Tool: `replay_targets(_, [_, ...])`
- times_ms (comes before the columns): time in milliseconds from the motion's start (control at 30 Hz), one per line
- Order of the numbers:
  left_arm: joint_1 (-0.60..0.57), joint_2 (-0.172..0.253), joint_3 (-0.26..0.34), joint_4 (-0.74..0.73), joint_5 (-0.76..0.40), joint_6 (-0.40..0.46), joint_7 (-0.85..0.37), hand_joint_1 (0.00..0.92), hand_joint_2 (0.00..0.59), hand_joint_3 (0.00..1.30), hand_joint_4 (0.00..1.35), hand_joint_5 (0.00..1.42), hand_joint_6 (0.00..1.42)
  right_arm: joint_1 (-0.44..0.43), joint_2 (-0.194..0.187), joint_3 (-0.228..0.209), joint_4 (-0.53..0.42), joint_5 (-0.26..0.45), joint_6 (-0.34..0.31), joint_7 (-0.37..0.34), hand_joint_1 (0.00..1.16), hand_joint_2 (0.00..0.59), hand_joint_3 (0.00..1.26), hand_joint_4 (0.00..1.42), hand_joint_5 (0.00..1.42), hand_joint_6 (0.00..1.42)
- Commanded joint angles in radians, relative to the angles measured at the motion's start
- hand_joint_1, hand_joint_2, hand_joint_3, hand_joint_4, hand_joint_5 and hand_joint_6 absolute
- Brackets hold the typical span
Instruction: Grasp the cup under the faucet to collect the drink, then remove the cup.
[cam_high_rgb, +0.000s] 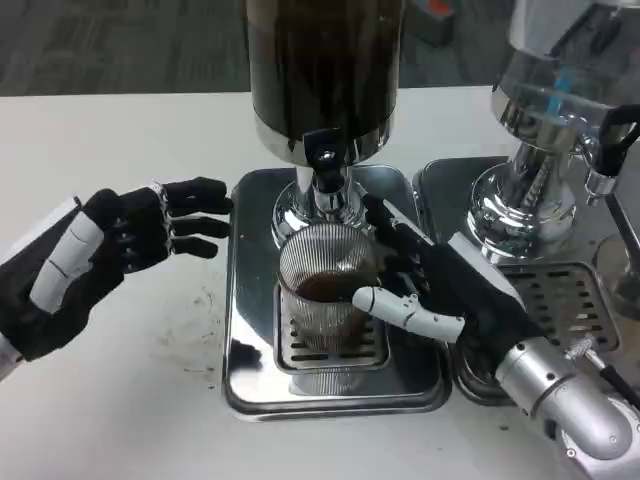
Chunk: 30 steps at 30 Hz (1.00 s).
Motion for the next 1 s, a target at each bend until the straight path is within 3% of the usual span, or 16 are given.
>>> replay_targets(33, [-0.023, 0.017, -0.006, 0.022, 0.016, -0.015, 0.004, 0.000, 0.130, 0.30, 0.25, 0.29, 0.34, 0.015, -0.004, -0.006, -0.005, 0.013, -0.025, 0.006, 0.49, 0.158, 0.00, 0.00, 0.00, 0.05])
replay_targets(300, [-0.031, 0.023, -0.004, 0.040, 0.021, -0.021, 0.006, 0.000, 0.135, 0.32, 0.26, 0.29, 0.34, 0.020, -0.011, -0.003, -0.001, 0.017, -0.031, 0.013, 0.49, 0.158, 0.00, 0.00, 0.00, 0.04])
replay_targets(1000, [-0.060, 0.038, -0.011, 0.081, 0.035, -0.029, 0.002, 0.000, 0.149, 0.34, 0.29, 0.31, 0.34, 0.026, -0.027, 0.022, -0.013, -0.054, -0.039, 0.000, 0.51, 0.169, 0.00, 0.00, 0.00, 0.02])
